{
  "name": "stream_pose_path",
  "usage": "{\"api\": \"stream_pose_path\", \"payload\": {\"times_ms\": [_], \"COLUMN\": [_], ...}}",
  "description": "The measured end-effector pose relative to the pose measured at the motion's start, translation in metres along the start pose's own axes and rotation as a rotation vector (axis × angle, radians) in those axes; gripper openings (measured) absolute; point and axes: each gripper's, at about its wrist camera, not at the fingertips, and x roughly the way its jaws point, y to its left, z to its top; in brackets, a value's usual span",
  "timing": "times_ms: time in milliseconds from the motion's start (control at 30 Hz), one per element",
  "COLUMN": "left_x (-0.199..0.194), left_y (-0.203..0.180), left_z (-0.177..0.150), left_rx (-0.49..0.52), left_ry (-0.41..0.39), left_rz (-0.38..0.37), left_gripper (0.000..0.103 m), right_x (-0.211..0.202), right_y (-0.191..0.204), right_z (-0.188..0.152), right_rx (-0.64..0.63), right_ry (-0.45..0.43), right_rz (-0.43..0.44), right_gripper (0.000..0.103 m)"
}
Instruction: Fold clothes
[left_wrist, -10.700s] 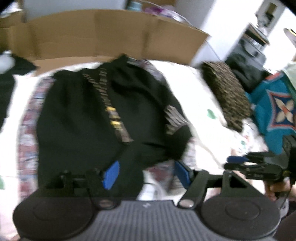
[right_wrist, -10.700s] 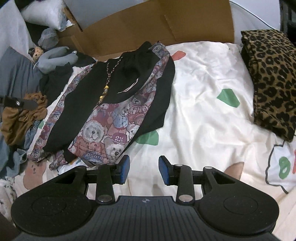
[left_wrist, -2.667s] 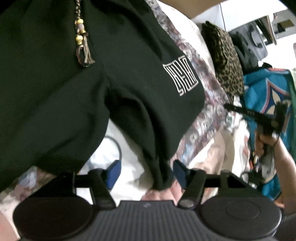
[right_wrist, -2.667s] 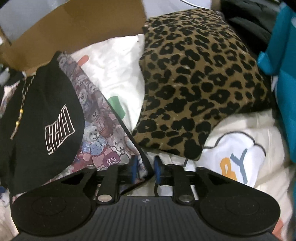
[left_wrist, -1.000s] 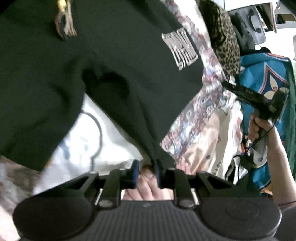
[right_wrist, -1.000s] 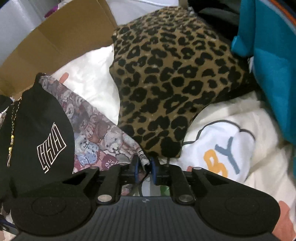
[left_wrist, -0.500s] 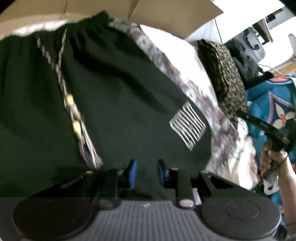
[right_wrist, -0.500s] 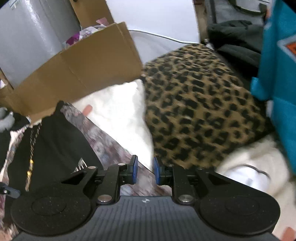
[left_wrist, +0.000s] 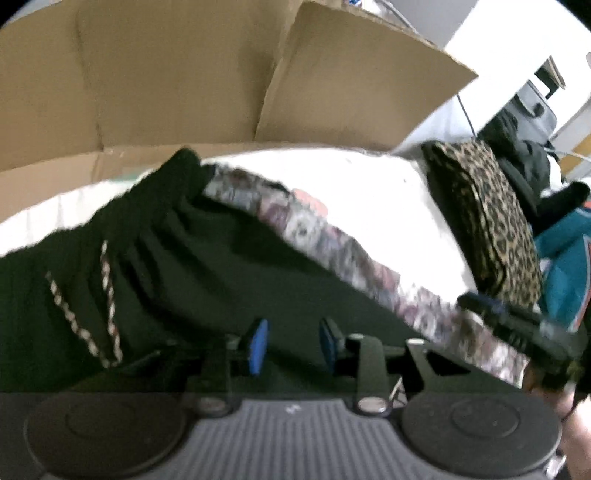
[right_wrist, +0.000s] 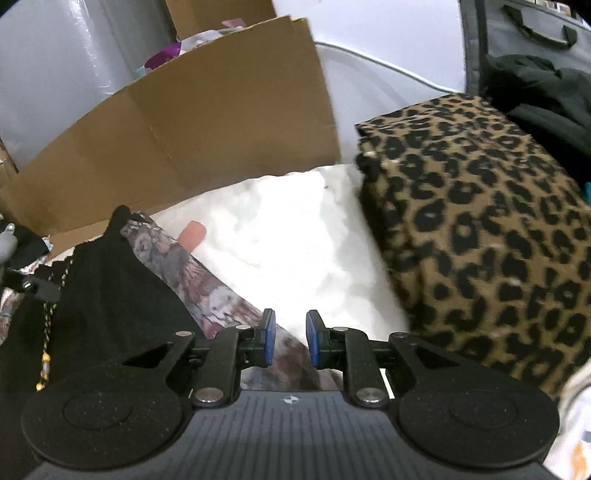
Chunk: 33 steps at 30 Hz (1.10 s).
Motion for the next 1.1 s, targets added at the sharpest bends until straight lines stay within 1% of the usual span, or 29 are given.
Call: {"api": "stream_pose_path", "payload": {"times_ms": [167,300,400,467,567,633,667,733,767,867,967,1000,1100], "left_x": [0.015,0.035,0.055,0.070,0.090,0.099,0.105,0.115,0.119,0.121,0.118,0.115,0.101], "left_y": [-0.021,-0.035,-0.041,-0.043,-0.043,-0.038,-0.036,-0.031,-0.029,-0.025,-0.033,-0.037,-0.039], "left_z": [0.023,0.043,0.055,0.059,0.060,0.060,0.059,0.056,0.055,0.055,0.061,0.063,0.070], "left_rx": [0.037,0.062,0.063,0.080,0.124,0.128,0.142,0.173,0.189,0.199,0.222,0.231,0.228], "left_ry": [-0.046,-0.099,-0.106,-0.101,-0.066,-0.049,-0.035,-0.004,0.003,-0.008,0.029,0.031,0.002], "left_rz": [0.043,0.099,0.134,0.134,0.172,0.181,0.200,0.235,0.243,0.245,0.282,0.283,0.208], "left_gripper": [0.033,0.033,0.033,0.033,0.033,0.033,0.033,0.029,0.029,0.029,0.028,0.024,0.023], "right_x": [0.013,0.018,0.022,0.023,0.024,0.021,0.020,0.016,0.014,0.010,0.003,0.000,-0.005], "right_y": [0.006,0.009,0.008,0.006,0.004,0.004,0.003,0.000,-0.003,-0.013,-0.016,-0.016,-0.018], "right_z": [-0.006,-0.016,-0.024,-0.028,-0.033,-0.034,-0.033,-0.033,-0.033,-0.034,-0.030,-0.028,-0.020], "right_rx": [0.008,-0.011,-0.016,-0.013,-0.008,-0.011,-0.015,-0.033,-0.042,-0.046,-0.049,-0.047,0.008], "right_ry": [0.007,0.002,0.013,0.021,0.028,0.031,0.032,0.027,0.024,0.027,0.029,0.023,0.003], "right_rz": [-0.010,-0.011,-0.007,-0.004,-0.002,-0.006,-0.010,-0.029,-0.040,-0.064,-0.055,-0.044,0.027], "right_gripper": [0.019,0.019,0.019,0.019,0.019,0.021,0.020,0.020,0.020,0.020,0.021,0.022,0.022]}}
